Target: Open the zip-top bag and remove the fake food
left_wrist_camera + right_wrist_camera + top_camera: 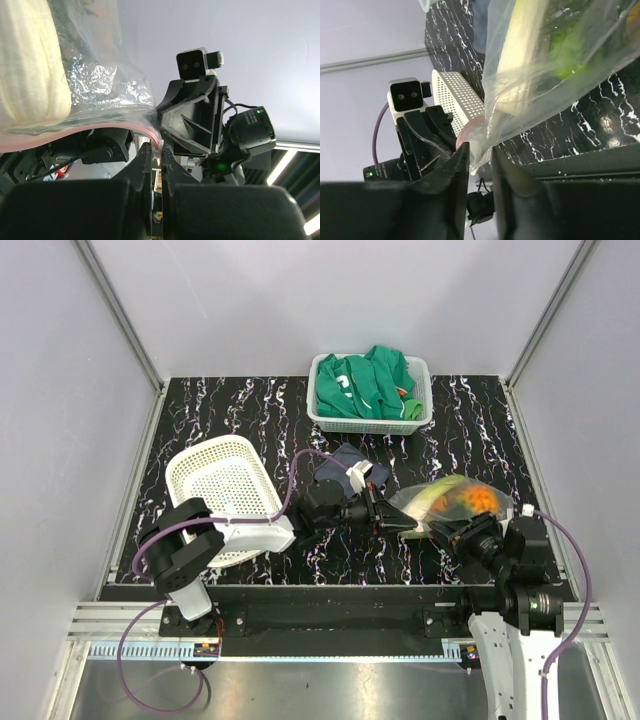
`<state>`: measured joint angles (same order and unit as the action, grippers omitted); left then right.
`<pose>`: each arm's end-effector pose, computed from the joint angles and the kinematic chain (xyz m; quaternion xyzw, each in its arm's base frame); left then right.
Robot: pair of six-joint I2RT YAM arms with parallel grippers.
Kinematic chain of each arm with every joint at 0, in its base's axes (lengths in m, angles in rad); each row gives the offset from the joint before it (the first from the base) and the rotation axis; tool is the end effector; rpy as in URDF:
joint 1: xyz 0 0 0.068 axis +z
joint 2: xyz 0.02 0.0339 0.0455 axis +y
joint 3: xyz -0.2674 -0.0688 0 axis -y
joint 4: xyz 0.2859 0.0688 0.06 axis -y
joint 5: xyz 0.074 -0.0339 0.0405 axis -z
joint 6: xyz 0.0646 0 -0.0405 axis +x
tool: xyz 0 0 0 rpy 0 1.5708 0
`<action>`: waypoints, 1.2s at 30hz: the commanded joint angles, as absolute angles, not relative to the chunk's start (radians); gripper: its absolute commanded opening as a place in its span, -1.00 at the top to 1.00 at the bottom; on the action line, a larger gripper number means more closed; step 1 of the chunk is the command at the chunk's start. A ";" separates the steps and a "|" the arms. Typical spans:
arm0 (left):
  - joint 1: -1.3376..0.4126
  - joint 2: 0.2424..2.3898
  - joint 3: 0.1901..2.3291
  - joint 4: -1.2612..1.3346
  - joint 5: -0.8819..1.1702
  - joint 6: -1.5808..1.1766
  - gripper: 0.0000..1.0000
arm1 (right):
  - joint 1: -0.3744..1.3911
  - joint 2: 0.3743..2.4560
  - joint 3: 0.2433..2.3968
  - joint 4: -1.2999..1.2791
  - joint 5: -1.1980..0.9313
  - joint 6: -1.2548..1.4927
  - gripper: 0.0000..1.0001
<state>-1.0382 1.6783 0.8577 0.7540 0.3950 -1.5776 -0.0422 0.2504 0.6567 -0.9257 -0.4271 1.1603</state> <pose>0.1923 -0.3752 0.2022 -0.0616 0.7259 -0.6841 0.0357 0.1162 0.0219 0.2820 0.3905 0.7572 0.4155 0.3185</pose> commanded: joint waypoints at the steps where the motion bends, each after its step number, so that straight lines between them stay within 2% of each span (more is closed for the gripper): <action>1: -1.026 1.674 0.905 0.796 0.362 -1.568 1.00 | -0.043 0.310 0.736 -0.945 -0.462 1.042 0.17; 2: -1.028 1.674 0.913 0.798 0.362 -1.568 1.00 | -0.043 0.301 0.736 -0.946 -0.456 1.055 -0.09; 3: -1.031 1.675 0.916 0.798 0.364 -1.568 1.00 | -0.043 0.292 0.733 -0.946 -0.451 1.061 -0.18; 7: -1.037 1.671 0.917 0.793 0.360 -1.569 1.00 | -0.043 0.288 0.689 -0.916 -0.488 1.101 -0.21; 11: -1.045 1.667 0.907 0.790 0.353 -1.569 1.00 | -0.043 0.285 0.663 -0.877 -0.497 1.166 -0.15; 15: -1.057 1.672 0.902 0.795 0.348 -1.575 1.00 | -0.043 0.296 0.647 -0.858 -0.508 1.193 0.01; 19: -1.068 1.684 0.910 0.793 0.348 -1.575 1.00 | -0.043 0.293 0.629 -0.830 -0.525 1.239 0.36; 23: -1.080 1.701 0.902 0.810 0.351 -1.591 1.00 | -0.043 0.302 0.626 -0.830 -0.520 1.258 0.42; 26: -1.081 1.709 0.899 0.812 0.356 -1.597 1.00 | -0.043 0.308 0.638 -0.841 -0.505 1.253 0.62; 27: -1.081 1.707 0.897 0.802 0.359 -1.595 1.00 | -0.043 0.319 0.643 -0.848 -0.505 1.249 0.72; 28: -1.081 1.707 0.893 0.798 0.360 -1.594 1.00 | -0.043 0.327 0.649 -0.856 -0.505 1.240 0.94; 29: -1.080 1.707 0.890 0.804 0.360 -1.595 1.00 | -0.043 0.333 0.661 -0.867 -0.505 1.236 1.00; 36: -1.048 1.683 0.850 0.765 0.322 -1.583 1.00 | -0.043 0.243 0.660 -0.897 -0.529 1.334 1.00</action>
<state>-1.0687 1.7061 0.8707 0.7395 0.3599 -1.5913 -0.0422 0.2981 0.6300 -0.9054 -0.4881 1.2503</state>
